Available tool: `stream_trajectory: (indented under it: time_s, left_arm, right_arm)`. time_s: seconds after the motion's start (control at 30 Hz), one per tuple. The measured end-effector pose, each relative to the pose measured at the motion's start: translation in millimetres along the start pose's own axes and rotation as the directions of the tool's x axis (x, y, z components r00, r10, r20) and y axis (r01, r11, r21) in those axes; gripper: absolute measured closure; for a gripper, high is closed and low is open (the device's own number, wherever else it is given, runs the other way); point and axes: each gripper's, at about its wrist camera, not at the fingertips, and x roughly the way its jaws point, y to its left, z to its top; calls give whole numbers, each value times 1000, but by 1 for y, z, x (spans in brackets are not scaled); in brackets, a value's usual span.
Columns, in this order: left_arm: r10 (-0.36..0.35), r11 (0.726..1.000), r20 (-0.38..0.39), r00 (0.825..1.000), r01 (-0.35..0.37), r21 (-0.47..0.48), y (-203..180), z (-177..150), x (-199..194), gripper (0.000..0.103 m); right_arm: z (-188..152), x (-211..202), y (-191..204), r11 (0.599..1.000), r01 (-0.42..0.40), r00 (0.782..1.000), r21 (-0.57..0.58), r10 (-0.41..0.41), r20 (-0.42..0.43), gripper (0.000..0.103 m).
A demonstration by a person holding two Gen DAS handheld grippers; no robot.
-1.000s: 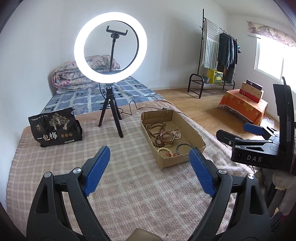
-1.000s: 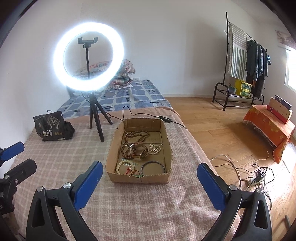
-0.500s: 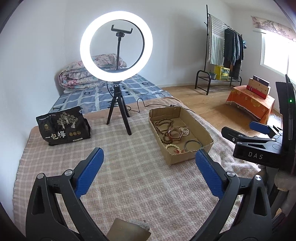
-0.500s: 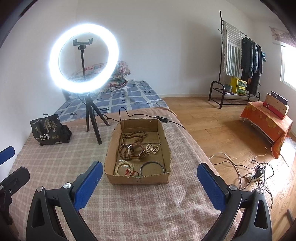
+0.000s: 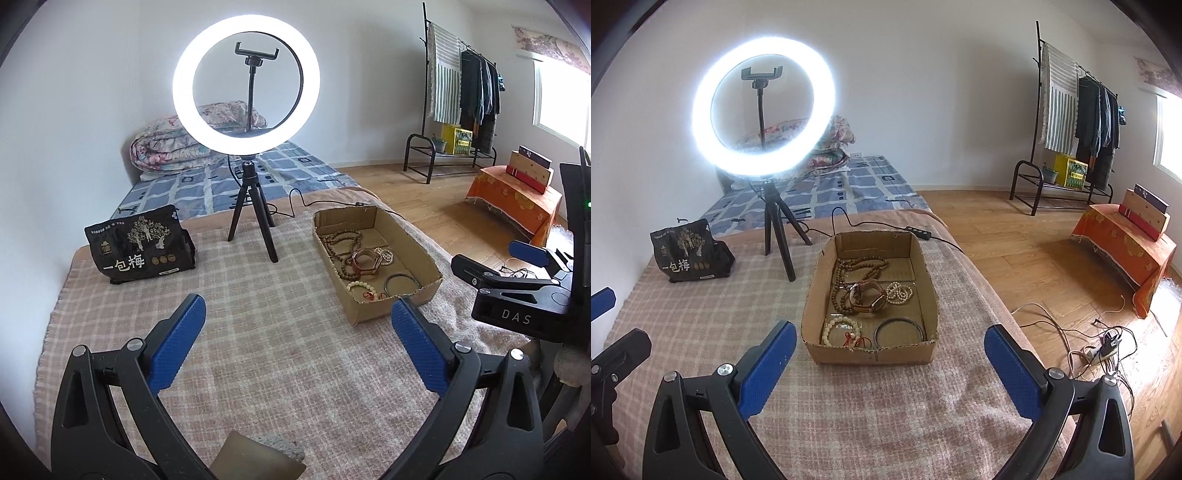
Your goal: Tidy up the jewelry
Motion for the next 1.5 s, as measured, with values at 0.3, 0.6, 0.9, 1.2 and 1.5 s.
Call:
stream_trajectory:
  time_s: [0.3, 0.6, 0.9, 1.2, 1.5]
  left_arm:
    - [47, 999, 8, 999, -47, 25, -3, -2, 0, 0]
    - [41, 999, -6, 999, -41, 23, -3, -2, 2, 0]
    - [42, 999, -6, 999, -42, 23, -3, -2, 2, 0]
    - [44, 999, -7, 999, -44, 26, -3, -2, 2, 0]
    - [42, 999, -8, 999, -41, 27, -3, -3, 2, 0]
  right_arm:
    - [-1, 1, -3, 1000, 10, 1000, 14, -10, -1, 0]
    - [-3, 3, -3, 1000, 9, 1000, 3, -9, -12, 0]
    - [-6, 6, 1, 1000, 1, 1000, -4, -1, -25, 0]
    - [-5, 6, 1, 1000, 4, 1000, -2, -4, -25, 0]
    - [-6, 6, 0, 1000, 4, 1000, -4, -4, -30, 0]
